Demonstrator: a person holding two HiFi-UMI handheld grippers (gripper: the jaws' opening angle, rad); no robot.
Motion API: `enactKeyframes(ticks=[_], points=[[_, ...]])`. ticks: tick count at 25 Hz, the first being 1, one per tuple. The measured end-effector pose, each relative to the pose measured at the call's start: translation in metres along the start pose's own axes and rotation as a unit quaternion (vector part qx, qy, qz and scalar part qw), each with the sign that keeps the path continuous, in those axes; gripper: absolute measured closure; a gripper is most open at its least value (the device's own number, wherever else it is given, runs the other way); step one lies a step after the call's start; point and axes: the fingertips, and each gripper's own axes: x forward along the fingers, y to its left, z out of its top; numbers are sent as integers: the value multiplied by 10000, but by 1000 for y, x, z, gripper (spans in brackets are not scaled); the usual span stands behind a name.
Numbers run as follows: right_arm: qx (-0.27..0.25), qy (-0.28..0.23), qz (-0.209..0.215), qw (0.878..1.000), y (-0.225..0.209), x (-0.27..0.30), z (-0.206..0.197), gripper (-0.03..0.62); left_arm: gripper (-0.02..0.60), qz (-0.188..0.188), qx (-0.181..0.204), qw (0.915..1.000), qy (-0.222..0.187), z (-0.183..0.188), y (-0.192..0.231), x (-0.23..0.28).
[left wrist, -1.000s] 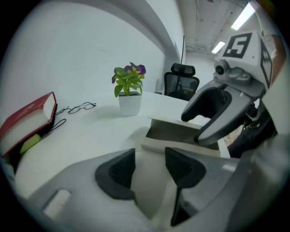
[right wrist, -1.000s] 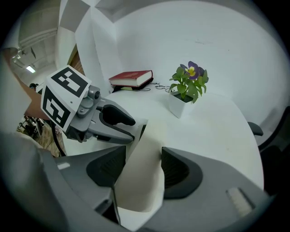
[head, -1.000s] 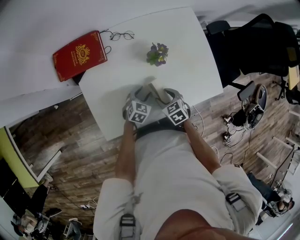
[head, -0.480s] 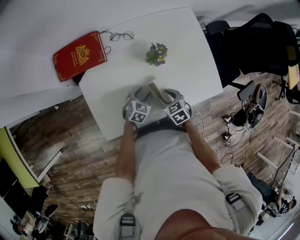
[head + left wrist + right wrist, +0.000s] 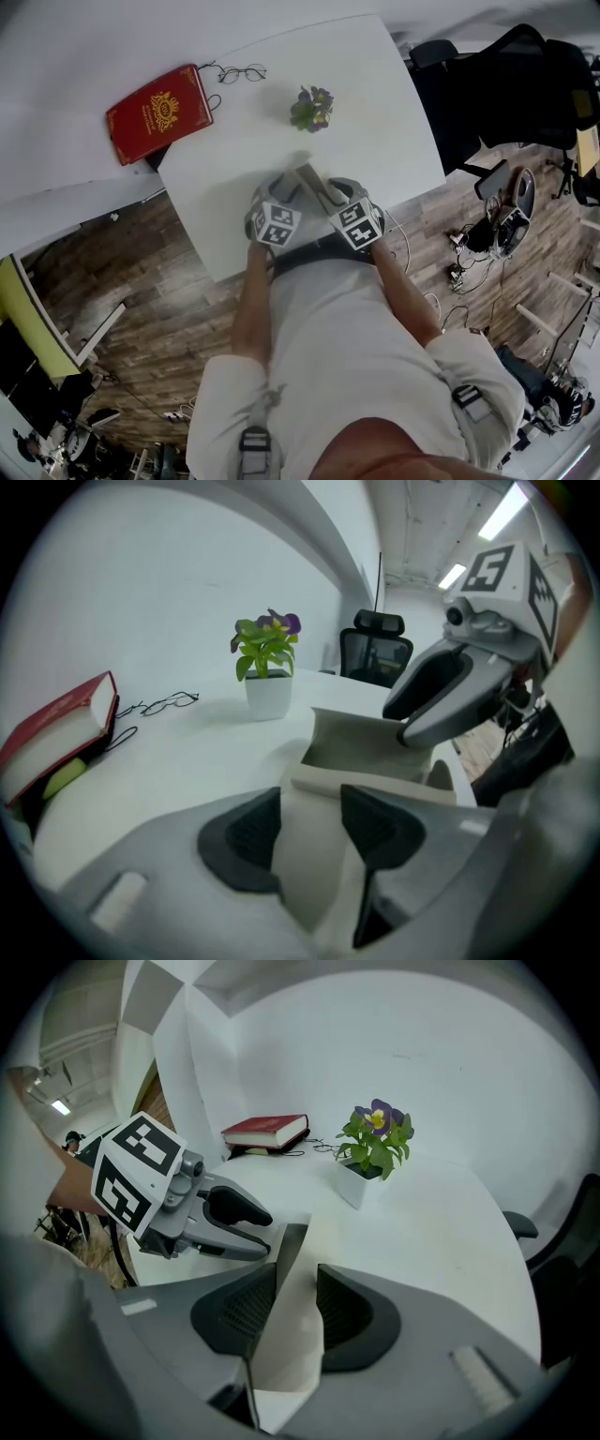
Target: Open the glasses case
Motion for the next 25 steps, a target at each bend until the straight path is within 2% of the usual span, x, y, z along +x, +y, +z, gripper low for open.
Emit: enactKeyframes(ticks=[25], points=[[263,-38,-86,9996,-19,-7,-3,514,380,-5,-51,10000,6,-1,-2,1]])
